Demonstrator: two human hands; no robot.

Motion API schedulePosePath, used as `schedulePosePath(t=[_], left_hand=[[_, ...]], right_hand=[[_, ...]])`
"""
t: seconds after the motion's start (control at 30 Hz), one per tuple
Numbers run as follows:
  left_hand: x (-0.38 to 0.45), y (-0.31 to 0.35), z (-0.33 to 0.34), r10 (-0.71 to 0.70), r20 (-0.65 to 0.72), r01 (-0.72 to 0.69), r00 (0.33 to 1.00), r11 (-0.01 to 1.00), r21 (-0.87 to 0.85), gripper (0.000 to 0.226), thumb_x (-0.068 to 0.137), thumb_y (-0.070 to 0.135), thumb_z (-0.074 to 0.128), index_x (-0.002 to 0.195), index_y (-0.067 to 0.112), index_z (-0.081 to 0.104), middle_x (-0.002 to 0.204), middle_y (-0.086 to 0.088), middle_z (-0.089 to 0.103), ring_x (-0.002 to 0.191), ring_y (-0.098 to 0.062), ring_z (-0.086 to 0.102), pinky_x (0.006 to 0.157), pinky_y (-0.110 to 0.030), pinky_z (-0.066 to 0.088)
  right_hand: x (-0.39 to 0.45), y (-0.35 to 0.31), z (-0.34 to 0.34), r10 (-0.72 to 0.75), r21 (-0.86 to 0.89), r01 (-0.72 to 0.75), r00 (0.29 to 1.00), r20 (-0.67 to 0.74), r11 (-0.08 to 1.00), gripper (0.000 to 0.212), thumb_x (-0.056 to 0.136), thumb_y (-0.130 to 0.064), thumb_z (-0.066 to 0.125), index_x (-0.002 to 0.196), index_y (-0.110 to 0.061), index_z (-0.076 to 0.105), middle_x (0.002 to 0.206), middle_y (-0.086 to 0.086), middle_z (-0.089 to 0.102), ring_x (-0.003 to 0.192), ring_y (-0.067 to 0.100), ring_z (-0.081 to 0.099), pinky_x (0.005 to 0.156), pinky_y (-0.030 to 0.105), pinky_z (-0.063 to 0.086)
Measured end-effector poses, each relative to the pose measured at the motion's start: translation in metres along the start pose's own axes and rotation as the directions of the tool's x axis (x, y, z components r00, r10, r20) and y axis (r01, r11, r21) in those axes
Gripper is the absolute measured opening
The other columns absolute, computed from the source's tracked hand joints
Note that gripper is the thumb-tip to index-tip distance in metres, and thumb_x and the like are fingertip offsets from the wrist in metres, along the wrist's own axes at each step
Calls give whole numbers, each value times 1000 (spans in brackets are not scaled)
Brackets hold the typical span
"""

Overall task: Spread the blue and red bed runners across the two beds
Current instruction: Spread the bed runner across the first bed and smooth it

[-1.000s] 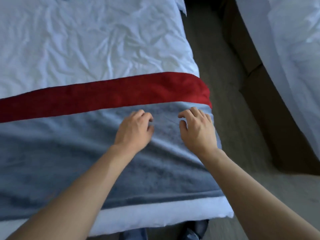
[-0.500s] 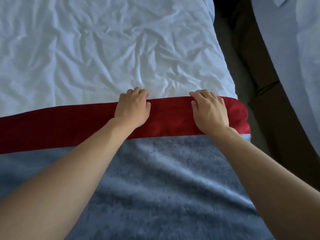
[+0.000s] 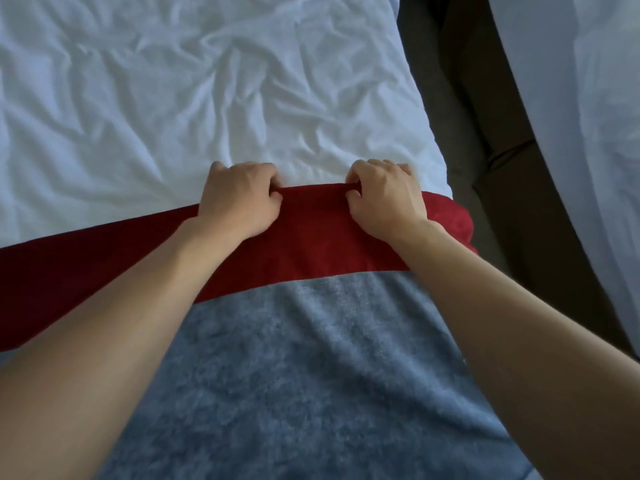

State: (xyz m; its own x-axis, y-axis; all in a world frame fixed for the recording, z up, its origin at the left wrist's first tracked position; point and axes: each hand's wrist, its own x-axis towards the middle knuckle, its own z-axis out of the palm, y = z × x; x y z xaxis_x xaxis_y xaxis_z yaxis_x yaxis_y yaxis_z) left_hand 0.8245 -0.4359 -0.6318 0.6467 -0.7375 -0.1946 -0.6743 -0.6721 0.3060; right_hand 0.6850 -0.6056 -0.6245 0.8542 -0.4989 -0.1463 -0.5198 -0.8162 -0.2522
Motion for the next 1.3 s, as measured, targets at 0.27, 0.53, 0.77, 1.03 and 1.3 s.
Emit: schedulePosePath(t=[0.27,0.53,0.77,1.03,1.3], left_hand=[[25,111,36,176,93,-168,980,982,-85,25,95,40,55,104,18,63,92,0,67,89,-24,62,95,-38,37],[50,143,46,145,15,-145,989,989,-8,17,99,27,50,97,15,63,89,-2,66,84,-25,61,94,-35,36],[19,97,33,126,8,-126,992,989,81,20,94,33,51,96,16,61,85,-2,67,80,-27,62,84,-39,36],[-45,-40,-7,-81,-48,87,996,986,142,22,91,39,62,90,18,66,75,0,67,71,-25,62,81,-37,36],[-97,-141,-30,-146,-85,150,986,987,48,19,87,42,66,91,23,65,78,6,66,79,-22,63,86,-37,36]], right_hand=[[-27,87,-16,77,-17,-77,996,35,997,25,79,-13,53,97,-22,67,94,-2,70,92,25,62,98,39,38],[-14,116,-9,187,-20,-191,975,-123,981,26,83,-11,53,98,-20,72,95,0,73,93,27,61,101,38,34],[-16,46,1,-79,26,83,991,-107,996,14,80,-18,58,89,-13,67,84,4,67,81,30,60,90,41,41],[12,-54,33,-242,-30,241,970,-32,970,17,86,-18,56,92,-14,71,89,5,70,87,31,62,93,38,34],[-5,-178,61,-380,13,380,925,-11,925,19,87,-27,60,97,-14,69,92,4,69,89,29,61,89,41,38]])
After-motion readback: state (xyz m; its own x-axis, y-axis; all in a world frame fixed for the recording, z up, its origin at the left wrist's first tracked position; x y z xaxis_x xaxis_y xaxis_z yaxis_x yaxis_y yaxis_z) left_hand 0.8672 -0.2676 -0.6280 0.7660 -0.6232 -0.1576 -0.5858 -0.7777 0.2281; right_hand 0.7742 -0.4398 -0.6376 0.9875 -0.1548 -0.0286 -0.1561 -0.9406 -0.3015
